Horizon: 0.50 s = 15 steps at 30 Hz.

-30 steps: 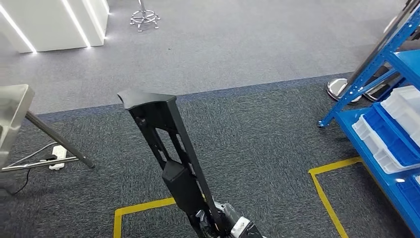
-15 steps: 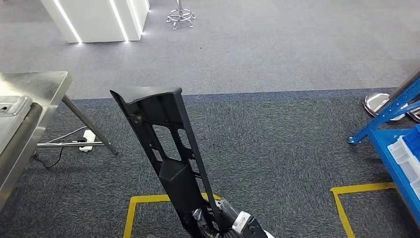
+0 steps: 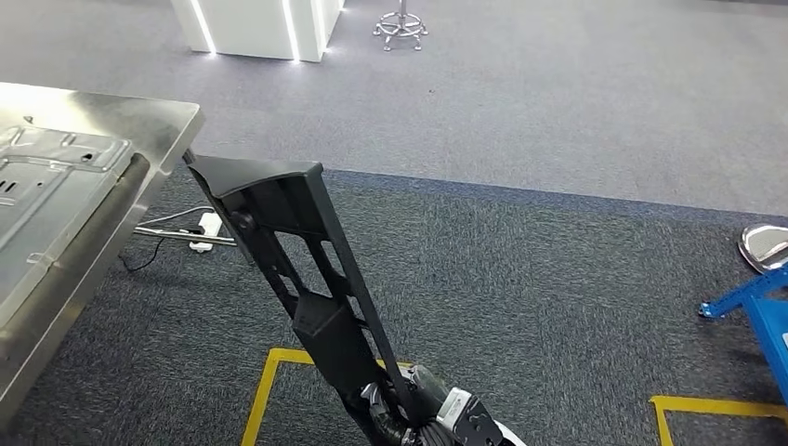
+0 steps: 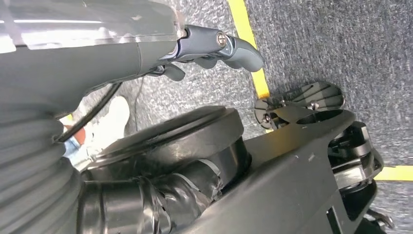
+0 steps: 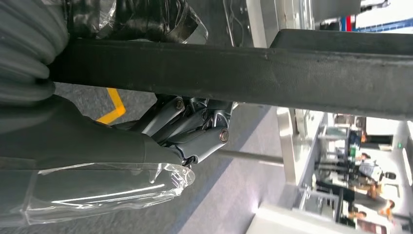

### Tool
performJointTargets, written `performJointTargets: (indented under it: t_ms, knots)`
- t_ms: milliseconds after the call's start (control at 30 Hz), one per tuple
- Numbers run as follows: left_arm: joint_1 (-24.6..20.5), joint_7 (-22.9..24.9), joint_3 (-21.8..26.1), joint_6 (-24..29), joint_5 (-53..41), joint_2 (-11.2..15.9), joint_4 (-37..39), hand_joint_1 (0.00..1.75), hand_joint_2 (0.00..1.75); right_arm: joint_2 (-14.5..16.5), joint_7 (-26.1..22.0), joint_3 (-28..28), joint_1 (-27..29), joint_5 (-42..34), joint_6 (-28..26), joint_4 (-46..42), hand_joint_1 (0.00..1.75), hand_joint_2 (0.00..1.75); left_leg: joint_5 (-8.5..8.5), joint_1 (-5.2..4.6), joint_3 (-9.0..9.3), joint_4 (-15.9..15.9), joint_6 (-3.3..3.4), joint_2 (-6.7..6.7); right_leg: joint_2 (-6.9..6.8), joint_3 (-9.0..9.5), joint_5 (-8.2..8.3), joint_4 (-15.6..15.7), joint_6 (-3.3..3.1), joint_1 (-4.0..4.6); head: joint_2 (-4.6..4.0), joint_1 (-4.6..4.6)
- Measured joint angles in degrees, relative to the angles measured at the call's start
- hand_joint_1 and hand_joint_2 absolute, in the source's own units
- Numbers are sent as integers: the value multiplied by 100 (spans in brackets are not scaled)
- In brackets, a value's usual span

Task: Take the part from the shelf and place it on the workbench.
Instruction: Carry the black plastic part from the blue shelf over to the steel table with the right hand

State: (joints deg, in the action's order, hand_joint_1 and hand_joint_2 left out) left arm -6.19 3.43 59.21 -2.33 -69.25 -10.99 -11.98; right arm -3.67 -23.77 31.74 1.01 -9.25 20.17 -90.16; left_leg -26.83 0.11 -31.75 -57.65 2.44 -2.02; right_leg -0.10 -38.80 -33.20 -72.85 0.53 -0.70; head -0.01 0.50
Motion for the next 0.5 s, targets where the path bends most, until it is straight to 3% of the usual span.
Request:
performJointTargets:
  t_ms: [67,100,167,233,300,367,433,467,500]
  knots:
    - [-9,0,0,-9,-3,-5,2,0,175,-1,-1,0,-39,-23,15,4,175,175,-19,-3,10,-27,-23,-135,149,296,419,704,-37,-9,1,-1]
    - [-17,-1,0,-14,-4,-10,3,0,175,-1,-3,0,-61,-38,28,4,175,175,-27,-3,-4,-48,-44,-194,243,427,534,1018,-52,-11,1,-1]
    - [-25,-3,0,-18,-7,-20,7,0,175,-1,-6,0,-94,-74,62,7,175,175,-26,13,-53,-67,-103,-289,352,534,555,1280,-69,1,1,-2]
    - [-23,-6,0,-18,-9,-19,7,0,175,10,-8,1,-125,-114,88,7,175,175,-22,35,-80,-58,-173,-352,264,563,564,1335,-96,-1,1,-3]
    - [-24,-7,0,-17,-11,-16,7,0,175,37,-9,3,-174,-136,97,5,175,175,-146,22,-144,-236,-230,-212,152,622,577,1404,-159,-29,-1,-9]
    - [-43,-14,0,-17,-11,-15,7,0,175,63,-14,4,-208,-143,99,5,175,175,-465,15,-401,-836,-275,28,9,660,567,1434,-214,-27,-1,-18]
    - [-73,-24,0,-19,-9,-15,7,0,175,74,-16,5,-221,-146,102,10,175,175,-710,27,-696,-1475,-314,133,-148,668,546,1423,-236,-7,-1,-21]
    - [-81,-26,0,-18,-9,-15,7,0,175,75,-16,7,-228,-147,104,14,175,175,-689,34,-728,-1563,-327,157,-222,673,535,1417,-237,-2,-1,-21]
    - [-77,-23,0,-16,-10,-14,7,0,175,77,-16,9,-241,-149,105,16,175,175,-560,42,-653,-1433,-334,186,-286,680,523,1410,-232,0,0,-22]
